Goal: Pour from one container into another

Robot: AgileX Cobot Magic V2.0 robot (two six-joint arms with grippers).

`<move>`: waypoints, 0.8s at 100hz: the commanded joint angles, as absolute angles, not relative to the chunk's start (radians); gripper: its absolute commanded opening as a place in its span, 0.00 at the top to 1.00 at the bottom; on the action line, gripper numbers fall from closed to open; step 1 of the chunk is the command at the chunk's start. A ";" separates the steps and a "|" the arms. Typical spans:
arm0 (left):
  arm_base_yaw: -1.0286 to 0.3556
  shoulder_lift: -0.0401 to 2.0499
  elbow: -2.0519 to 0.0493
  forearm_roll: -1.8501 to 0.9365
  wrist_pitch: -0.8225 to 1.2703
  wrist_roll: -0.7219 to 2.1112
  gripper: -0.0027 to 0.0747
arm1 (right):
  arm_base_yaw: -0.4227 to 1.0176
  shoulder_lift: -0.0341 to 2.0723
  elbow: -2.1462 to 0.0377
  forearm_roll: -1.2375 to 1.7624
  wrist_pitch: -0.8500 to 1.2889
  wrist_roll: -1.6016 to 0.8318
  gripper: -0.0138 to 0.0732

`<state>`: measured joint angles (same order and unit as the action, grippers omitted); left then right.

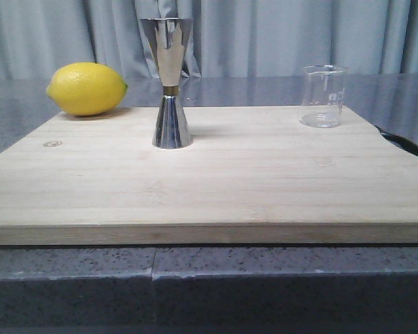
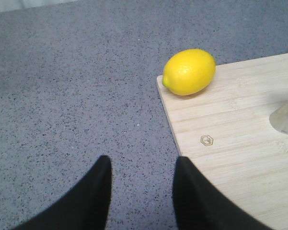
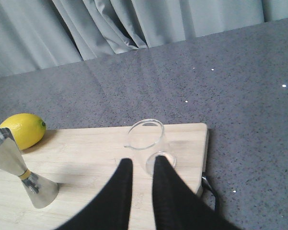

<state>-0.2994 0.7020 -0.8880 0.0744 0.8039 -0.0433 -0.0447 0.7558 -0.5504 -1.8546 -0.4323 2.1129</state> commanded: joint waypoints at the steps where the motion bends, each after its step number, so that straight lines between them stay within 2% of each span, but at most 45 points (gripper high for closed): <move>1: -0.305 0.700 -0.914 0.080 0.729 -0.051 0.84 | -0.051 0.750 -0.576 -1.866 -0.415 2.112 0.91; 11: -0.305 0.700 -0.914 0.080 0.727 -0.051 0.99 | -0.051 0.750 -0.576 -1.866 -0.415 2.112 0.92; 80: -0.305 0.698 -0.909 0.080 0.707 -0.049 0.99 | -0.051 0.752 -0.576 -1.866 -0.411 2.112 0.92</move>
